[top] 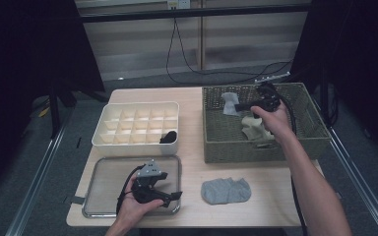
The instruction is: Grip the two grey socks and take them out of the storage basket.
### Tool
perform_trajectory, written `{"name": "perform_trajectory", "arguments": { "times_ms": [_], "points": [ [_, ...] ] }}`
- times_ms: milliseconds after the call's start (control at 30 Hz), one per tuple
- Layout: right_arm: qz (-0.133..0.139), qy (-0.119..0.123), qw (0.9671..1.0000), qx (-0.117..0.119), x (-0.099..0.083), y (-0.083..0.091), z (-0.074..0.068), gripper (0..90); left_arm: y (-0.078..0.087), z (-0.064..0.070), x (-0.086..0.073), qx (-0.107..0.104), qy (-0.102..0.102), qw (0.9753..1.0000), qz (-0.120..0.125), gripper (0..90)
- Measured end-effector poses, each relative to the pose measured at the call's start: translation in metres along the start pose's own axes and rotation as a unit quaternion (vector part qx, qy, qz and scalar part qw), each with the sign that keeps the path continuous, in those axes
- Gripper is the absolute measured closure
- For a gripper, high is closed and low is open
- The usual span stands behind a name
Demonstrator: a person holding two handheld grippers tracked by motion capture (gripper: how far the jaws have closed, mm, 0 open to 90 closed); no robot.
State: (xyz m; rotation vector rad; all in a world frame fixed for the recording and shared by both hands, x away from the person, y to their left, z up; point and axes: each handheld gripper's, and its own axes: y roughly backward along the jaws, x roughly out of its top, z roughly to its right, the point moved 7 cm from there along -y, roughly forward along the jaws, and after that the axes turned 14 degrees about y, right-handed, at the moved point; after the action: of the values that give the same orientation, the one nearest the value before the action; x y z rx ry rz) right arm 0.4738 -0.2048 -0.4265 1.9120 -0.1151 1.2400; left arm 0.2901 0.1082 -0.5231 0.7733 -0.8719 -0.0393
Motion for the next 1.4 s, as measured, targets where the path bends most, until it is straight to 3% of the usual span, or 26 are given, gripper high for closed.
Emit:
{"name": "perform_trajectory", "arguments": {
  "times_ms": [233, 667, 1067, 1400],
  "points": [
    [0.034, -0.008, 0.9992, 0.018, 0.003, 0.008, -0.01, 85.7, 0.0, 0.0, 0.0, 0.001, 0.0, 1.0, 0.001, 10.3],
    [0.057, 0.009, 0.9981, 0.02, 0.006, 0.022, -0.027, 85.7, 0.0, -0.001, 0.0, 0.002, -0.001, 1.0, 0.001, 10.3],
    [0.085, 0.009, 0.996, 0.028, 0.0, 0.036, -0.037, 85.7, 0.0, 0.0, 0.0, 0.002, -0.001, 1.0, 0.0, 10.3],
    [0.105, 0.024, 0.9933, 0.042, 0.006, 0.049, -0.059, 85.8, 0.001, 0.0, 0.001, 0.004, -0.002, 1.0, 0.003, 10.3]
  ]
}}
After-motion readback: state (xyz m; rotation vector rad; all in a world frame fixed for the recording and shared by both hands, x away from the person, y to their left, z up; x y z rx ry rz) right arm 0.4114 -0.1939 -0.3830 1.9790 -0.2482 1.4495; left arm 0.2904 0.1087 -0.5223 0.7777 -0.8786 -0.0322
